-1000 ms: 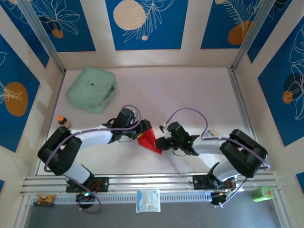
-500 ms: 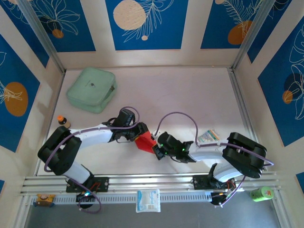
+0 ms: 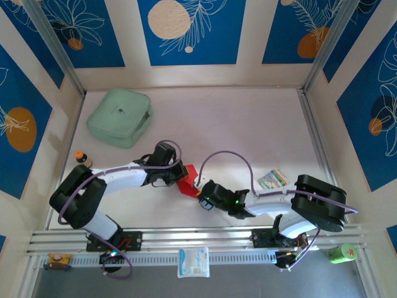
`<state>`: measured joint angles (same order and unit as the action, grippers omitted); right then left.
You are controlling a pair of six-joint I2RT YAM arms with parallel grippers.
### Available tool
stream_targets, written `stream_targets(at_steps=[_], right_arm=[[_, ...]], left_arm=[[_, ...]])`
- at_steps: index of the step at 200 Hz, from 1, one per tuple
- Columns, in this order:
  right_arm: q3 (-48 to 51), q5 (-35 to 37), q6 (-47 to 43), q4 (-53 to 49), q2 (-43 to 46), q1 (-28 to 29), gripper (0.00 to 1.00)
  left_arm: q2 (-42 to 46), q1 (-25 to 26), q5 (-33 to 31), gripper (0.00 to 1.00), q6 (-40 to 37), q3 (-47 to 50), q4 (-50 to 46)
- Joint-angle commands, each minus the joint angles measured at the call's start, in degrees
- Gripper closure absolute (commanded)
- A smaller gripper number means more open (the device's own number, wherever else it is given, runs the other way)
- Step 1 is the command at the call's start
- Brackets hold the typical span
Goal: Fold a paper plane with a square sheet of paper (pick it up from the middle)
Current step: Fourth fold the wing at the center of the table.
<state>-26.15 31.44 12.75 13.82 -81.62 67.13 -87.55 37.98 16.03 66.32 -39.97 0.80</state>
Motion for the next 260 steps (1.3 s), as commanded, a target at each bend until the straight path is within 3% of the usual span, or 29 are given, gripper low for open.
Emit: stream_targets(at_steps=[1,71,145,191,214,245,260], right_arm=[[-0.54,4.04,-1.49,-0.22,-0.81,0.92,0.74],[-0.44,7.05,-4.08,0.56,-2.66,2.26,0.73],[0.75,5.51,-2.34,2.35,-0.91,1.83,0.83],[0.77,3.25,-0.83,2.04,-1.08,1.09,0.95],[0.85,1.31,1.20,1.95,-1.01,0.11,0.98],[-0.04,-4.17,6.90,1.28,-1.93,-2.56,0.99],[-0.12,-8.07,10.55,1.72,-2.44,-4.82,0.98]], left_arm=[[0.88,-0.46,1.01,0.98,0.56,0.50,0.07],[0.78,-0.54,1.53,0.99,0.74,0.50,0.52],[0.23,-0.54,1.72,0.99,0.69,0.40,0.61],[0.35,-0.54,1.72,0.97,0.78,0.49,0.74],[0.99,-0.59,1.56,0.88,0.57,0.41,0.83],[3.91,-0.64,-0.71,0.53,-0.03,0.93,0.07],[6.10,-0.67,-2.49,0.44,-0.35,1.20,-1.39]])
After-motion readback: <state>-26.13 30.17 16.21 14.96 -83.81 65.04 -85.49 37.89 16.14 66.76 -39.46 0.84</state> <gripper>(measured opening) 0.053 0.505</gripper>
